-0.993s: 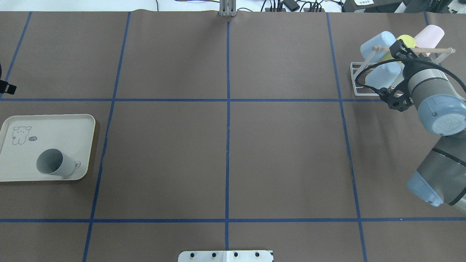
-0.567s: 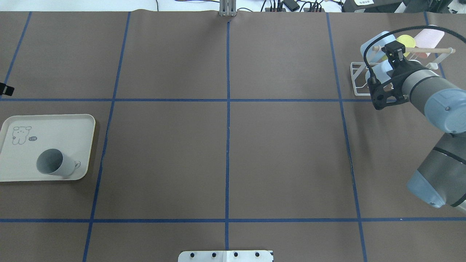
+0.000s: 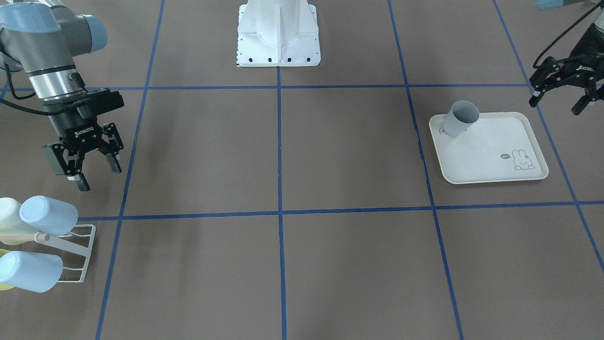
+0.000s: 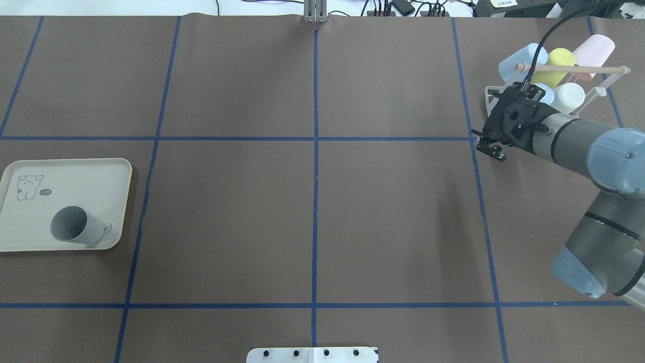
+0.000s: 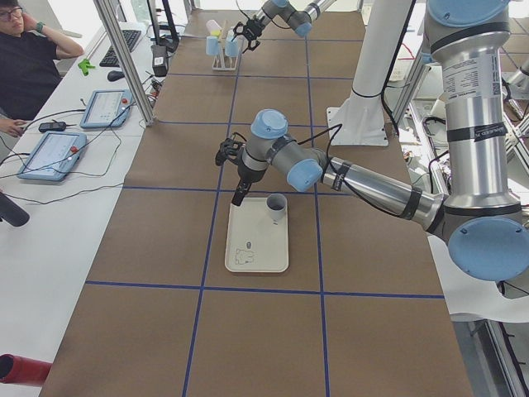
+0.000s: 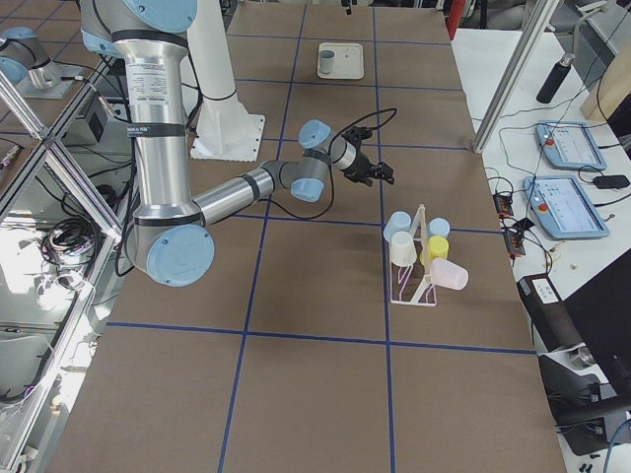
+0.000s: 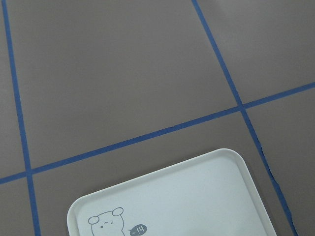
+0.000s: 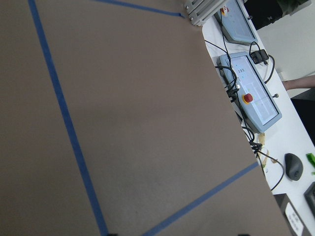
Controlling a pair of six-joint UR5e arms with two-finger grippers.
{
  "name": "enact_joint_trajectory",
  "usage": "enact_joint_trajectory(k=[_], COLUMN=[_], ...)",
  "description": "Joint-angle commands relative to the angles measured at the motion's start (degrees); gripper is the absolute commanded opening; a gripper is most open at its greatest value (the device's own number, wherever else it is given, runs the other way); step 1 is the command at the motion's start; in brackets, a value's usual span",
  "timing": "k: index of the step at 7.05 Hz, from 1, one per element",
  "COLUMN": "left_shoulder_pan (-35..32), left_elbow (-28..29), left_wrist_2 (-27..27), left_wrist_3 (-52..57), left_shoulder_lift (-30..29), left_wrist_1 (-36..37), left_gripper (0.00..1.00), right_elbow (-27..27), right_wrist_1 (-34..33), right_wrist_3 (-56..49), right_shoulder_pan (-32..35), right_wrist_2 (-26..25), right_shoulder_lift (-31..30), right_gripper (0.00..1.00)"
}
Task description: Transfer IKEA cup to right arm and place on rack
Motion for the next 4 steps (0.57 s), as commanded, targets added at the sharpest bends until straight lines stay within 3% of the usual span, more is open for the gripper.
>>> enact_joint_trajectory(k=[1,3,4], left_shoulder_pan=[7.0,16.3,17.7], left_elbow=[1.6,5.4,5.7], left_wrist_2=[0.8,4.4,4.7], left_wrist_3=[-11.0,-23.6,-25.5], left_shoulder_lift=[1.8,1.8,2.8], left_wrist_1=[-7.7,-17.6,-19.0], left_gripper=[1.0,1.0,1.0], right_elbow=[1.0,1.8,1.8], right_wrist_1=[0.4,-0.2,-0.9], right_wrist_3=[12.8,20.3,23.7], right_shoulder_pan=[-4.0,-6.3,-6.3], right_wrist_2=[0.7,3.1,10.2], right_shoulder_lift=[2.6,3.1,3.9], right_gripper=[1.0,1.0,1.0])
